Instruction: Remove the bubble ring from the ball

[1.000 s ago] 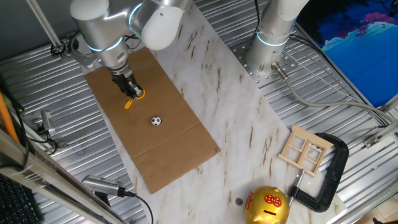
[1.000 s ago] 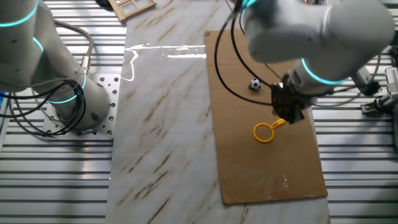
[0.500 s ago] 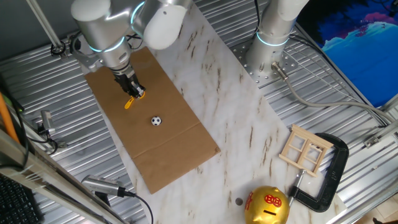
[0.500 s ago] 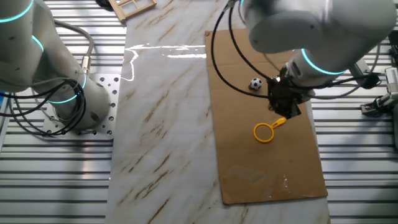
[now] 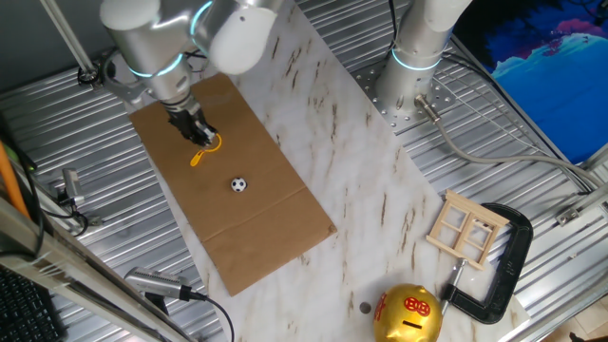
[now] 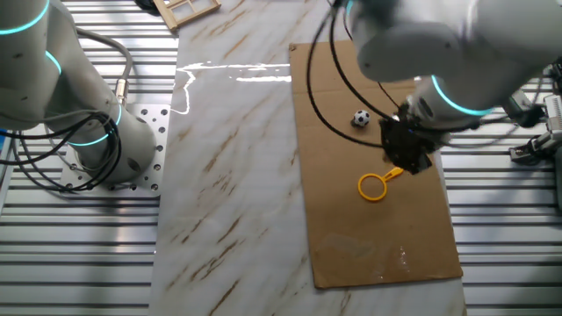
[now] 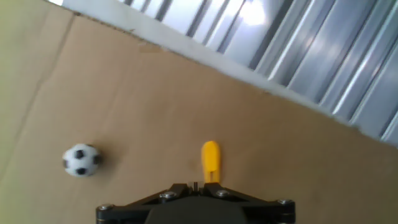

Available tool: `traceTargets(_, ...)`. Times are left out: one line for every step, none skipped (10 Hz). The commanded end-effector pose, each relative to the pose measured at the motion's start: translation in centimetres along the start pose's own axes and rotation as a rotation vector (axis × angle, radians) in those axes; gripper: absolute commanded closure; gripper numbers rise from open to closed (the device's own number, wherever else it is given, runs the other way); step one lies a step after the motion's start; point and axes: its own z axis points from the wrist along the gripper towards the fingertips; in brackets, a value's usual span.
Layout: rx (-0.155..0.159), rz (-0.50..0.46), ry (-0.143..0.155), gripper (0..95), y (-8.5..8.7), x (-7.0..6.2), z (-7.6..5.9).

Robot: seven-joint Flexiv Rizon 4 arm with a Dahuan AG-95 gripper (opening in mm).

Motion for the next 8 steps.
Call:
traceTargets(0.003, -0.081, 0.002, 95.0, -2.8, 0.5, -0.1)
traceTargets(0.003, -0.112, 0.004, 95.0, -3.9, 0.8, -0.2)
traceTargets(0.003, -0.129, 0.005, 95.0, -4.6, 1.1, -0.2)
traceTargets(0.004, -0.145, 0.005, 95.0, -5.3, 1.8, -0.1)
traceTargets(0.004, -0.146, 0.003, 95.0, -5.6, 2.3, -0.2)
traceTargets(0.005, -0.146, 0.002, 95.0, -5.6, 2.4, -0.3)
traceTargets(0.003, -0.149, 0.002, 95.0, -5.7, 2.6, -0.3)
traceTargets(0.003, -0.147, 0.002, 95.0, -5.7, 2.5, -0.3)
